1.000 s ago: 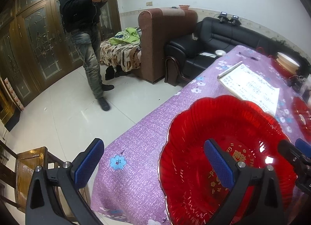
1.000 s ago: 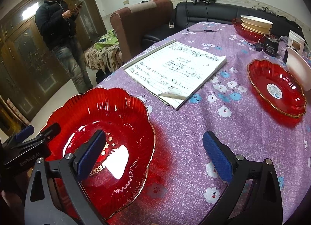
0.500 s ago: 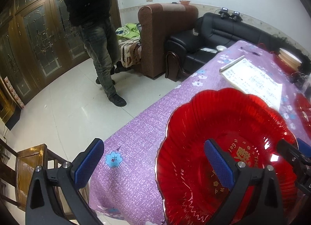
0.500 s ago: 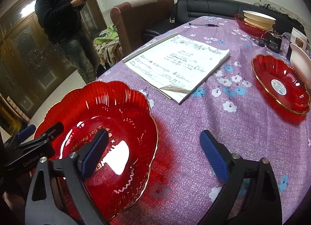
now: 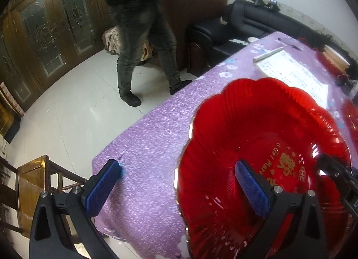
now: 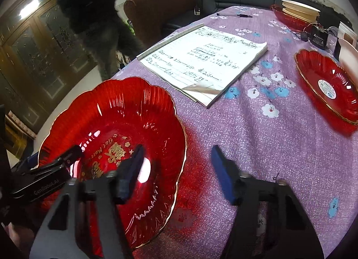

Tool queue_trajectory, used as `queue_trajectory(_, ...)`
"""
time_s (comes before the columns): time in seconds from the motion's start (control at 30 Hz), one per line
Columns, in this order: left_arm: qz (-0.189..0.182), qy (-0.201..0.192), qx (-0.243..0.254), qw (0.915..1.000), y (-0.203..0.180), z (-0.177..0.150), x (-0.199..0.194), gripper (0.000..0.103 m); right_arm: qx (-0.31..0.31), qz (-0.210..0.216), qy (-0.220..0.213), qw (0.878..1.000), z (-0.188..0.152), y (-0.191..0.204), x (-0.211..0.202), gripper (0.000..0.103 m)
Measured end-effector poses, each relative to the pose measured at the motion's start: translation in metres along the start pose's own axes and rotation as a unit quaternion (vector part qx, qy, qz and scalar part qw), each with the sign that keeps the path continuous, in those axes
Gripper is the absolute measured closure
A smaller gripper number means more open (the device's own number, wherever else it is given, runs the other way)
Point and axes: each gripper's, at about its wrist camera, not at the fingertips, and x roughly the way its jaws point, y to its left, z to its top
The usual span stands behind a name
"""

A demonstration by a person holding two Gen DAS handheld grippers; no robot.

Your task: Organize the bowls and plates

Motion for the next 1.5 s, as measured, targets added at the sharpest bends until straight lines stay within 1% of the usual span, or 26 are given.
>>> queue_trajectory(0.03,-0.001,0.001,0.003,1.0000,-0.001,0.001,0.000,0.000,0.000,0.001,0.001,1.000,0.000,-0.001,0.000,0.065)
queue_trajectory(0.07,-0.001,0.002,0.007,1.0000,-0.003,0.001,0.000,0.000,0.000,0.003,0.003,1.000,0.000,-0.001,0.001,0.076)
queue_trajectory(0.13,-0.005,0.005,0.013,0.9999,-0.006,0.001,-0.001,0.000,0.002,0.011,0.003,1.000,0.001,-0.003,0.001,0.077)
queue_trajectory(0.17,-0.008,0.007,0.018,0.9998,-0.009,0.002,-0.001,0.000,0.003,0.015,0.004,1.000,0.001,-0.004,0.001,0.081)
queue_trajectory(0.2,-0.010,0.007,0.024,0.9996,-0.011,0.002,-0.001,0.001,0.003,0.022,0.005,1.000,0.001,-0.004,0.000,0.088)
queue_trajectory(0.3,-0.014,0.007,0.038,0.9992,-0.018,0.003,-0.004,0.009,-0.002,0.023,0.004,1.000,0.000,-0.003,-0.002,0.089)
queue_trajectory(0.47,-0.030,0.012,0.059,0.9978,-0.029,0.006,-0.006,0.028,0.011,0.039,0.006,0.999,-0.002,-0.013,-0.006,0.091)
queue_trajectory(0.5,-0.044,0.016,0.060,0.9971,-0.029,0.006,-0.007,0.038,0.013,0.038,0.004,0.999,-0.002,-0.014,-0.007,0.091)
queue_trajectory(0.53,-0.072,0.025,0.054,0.9956,-0.028,0.006,-0.006,0.045,0.014,0.036,0.000,0.999,-0.003,-0.017,-0.010,0.092)
queue_trajectory(0.57,-0.089,0.031,0.047,0.9945,-0.025,0.006,-0.005,0.048,0.014,0.034,-0.001,0.999,-0.003,-0.020,-0.012,0.092)
queue_trajectory(0.6,-0.094,0.031,0.046,0.9940,-0.025,0.007,-0.005,0.057,0.015,0.032,-0.002,0.999,-0.004,-0.023,-0.013,0.092)
queue_trajectory(0.63,-0.095,0.029,0.052,0.9937,-0.025,0.007,-0.006,0.063,0.017,0.030,-0.003,0.999,-0.004,-0.026,-0.015,0.093)
queue_trajectory(0.7,-0.107,0.033,0.056,0.9921,-0.027,0.008,-0.005,0.065,0.021,0.029,-0.004,0.999,-0.005,-0.032,-0.018,0.093)
queue_trajectory(0.73,-0.111,0.035,0.058,0.9915,-0.029,0.008,-0.005,0.069,0.023,0.027,-0.004,0.999,-0.006,-0.034,-0.019,0.094)
queue_trajectory(0.8,-0.122,0.041,0.065,0.9895,-0.036,0.008,-0.007,0.072,0.030,0.019,-0.006,0.999,-0.007,-0.042,-0.023,0.094)
queue_trajectory(0.87,-0.144,0.048,0.073,0.9856,-0.044,0.006,-0.010,0.077,0.048,0.017,-0.007,0.999,-0.007,-0.056,-0.028,0.094)
queue_trajectory(0.97,-0.172,0.057,0.089,0.9795,-0.058,0.004,-0.014,0.080,0.070,0.010,-0.011,0.997,-0.010,-0.078,-0.038,0.094)
queue_trajectory(1.13,-0.187,0.056,0.130,0.9721,-0.093,-0.005,-0.022,0.080,0.094,-0.018,-0.026,0.995,-0.019,-0.109,-0.056,0.094)
queue_trajectory(1.23,-0.196,0.058,0.143,0.9684,-0.102,-0.009,-0.029,0.080,0.109,-0.025,-0.030,0.993,-0.025,-0.124,-0.065,0.094)
queue_trajectory(1.33,-0.184,0.050,0.154,0.9694,-0.103,-0.010,-0.032,0.078,0.117,-0.018,-0.024,0.993,-0.028,-0.129,-0.066,0.094)
queue_trajectory(1.4,-0.186,0.055,0.148,0.9698,-0.101,-0.010,-0.031,0.077,0.135,0.013,-0.001,0.991,-0.028,-0.133,-0.063,0.090)
queue_trajectory(1.43,-0.183,0.054,0.150,0.9702,-0.098,-0.012,-0.033,0.076,0.136,0.020,0.007,0.991,-0.028,-0.133,-0.061,0.089)
queue_trajectory(1.5,-0.166,0.041,0.161,0.9720,-0.098,-0.014,-0.040,0.074,0.127,0.014,0.010,0.992,-0.027,-0.130,-0.061,0.087)
